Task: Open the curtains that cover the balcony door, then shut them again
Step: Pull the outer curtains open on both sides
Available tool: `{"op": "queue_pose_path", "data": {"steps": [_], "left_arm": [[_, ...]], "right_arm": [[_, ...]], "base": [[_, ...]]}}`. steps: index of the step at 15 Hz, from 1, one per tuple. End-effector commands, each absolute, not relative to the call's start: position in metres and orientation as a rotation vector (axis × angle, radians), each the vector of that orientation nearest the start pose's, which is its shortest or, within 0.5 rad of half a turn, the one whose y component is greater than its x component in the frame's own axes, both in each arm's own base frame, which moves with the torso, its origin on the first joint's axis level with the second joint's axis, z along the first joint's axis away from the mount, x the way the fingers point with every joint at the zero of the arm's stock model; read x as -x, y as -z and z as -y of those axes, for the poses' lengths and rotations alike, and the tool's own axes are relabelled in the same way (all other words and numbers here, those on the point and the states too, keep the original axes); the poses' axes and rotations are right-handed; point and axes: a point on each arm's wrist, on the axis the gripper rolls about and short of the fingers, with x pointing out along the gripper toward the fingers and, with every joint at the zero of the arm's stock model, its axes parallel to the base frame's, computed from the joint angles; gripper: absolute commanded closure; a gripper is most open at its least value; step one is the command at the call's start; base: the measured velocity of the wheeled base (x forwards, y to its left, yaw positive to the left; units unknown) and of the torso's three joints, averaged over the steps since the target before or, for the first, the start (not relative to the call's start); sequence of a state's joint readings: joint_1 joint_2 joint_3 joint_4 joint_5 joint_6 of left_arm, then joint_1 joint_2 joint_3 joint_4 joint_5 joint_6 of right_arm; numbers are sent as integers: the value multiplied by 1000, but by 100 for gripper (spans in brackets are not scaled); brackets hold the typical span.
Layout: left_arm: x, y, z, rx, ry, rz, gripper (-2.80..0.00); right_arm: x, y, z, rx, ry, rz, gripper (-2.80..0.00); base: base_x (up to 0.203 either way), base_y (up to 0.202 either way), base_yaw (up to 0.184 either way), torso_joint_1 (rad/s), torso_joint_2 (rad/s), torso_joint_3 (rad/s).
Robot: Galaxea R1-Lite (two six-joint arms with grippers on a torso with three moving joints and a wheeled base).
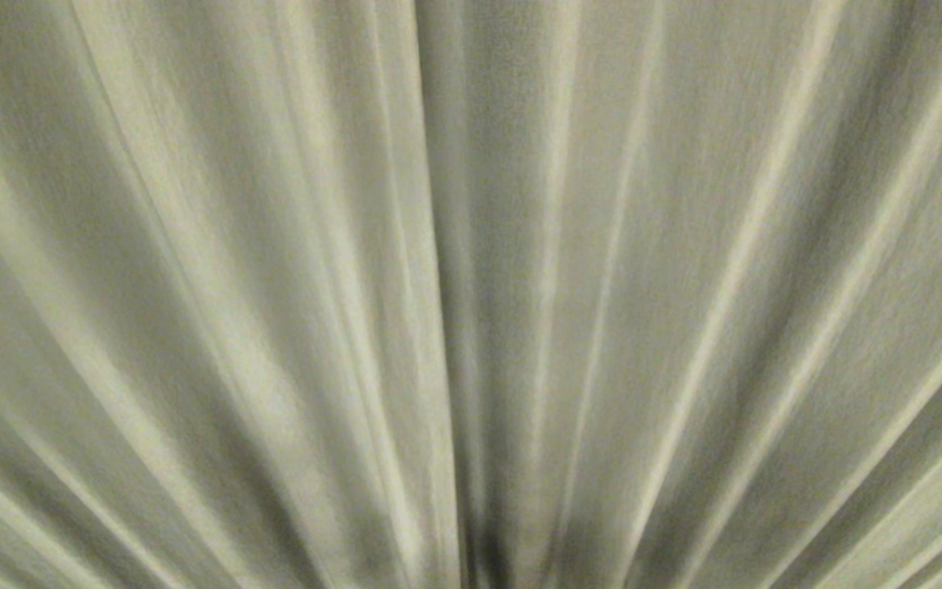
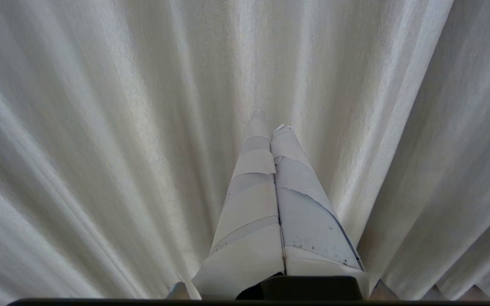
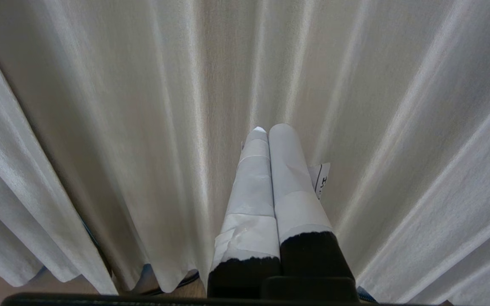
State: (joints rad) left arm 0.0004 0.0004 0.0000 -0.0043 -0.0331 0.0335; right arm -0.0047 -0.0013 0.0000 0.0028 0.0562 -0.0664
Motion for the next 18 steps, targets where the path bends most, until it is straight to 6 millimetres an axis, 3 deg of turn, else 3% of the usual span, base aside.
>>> {"op": "queue_pose_path", "data": {"steps": [1, 7, 11, 13, 15, 18], "left_arm": [[23, -76, 1, -60, 36, 7, 0], [24, -88, 1, -109, 28, 128, 0], [33, -121, -1, -122, -63, 397, 0], [42, -139, -1, -120, -93, 449, 0], [54, -157, -2, -110, -109, 449, 0], [76, -174, -2, -100, -98, 309, 0]], "right_arm": [[23, -75, -1, 67, -52, -1, 0], [23, -75, -1, 67, -52, -1, 0], [23, -75, -1, 67, -52, -1, 0], [23, -75, -1, 67, -52, -1, 0], [23, -75, -1, 67, -52, -1, 0], [23, -75, -1, 67, -52, -1, 0]], "base": [[0, 0, 0, 0, 0, 0], [0, 0, 0, 0, 0, 0], [0, 0, 0, 0, 0, 0], [0, 0, 0, 0, 0, 0], [0, 0, 0, 0, 0, 0], [0, 0, 0, 0, 0, 0]]}}
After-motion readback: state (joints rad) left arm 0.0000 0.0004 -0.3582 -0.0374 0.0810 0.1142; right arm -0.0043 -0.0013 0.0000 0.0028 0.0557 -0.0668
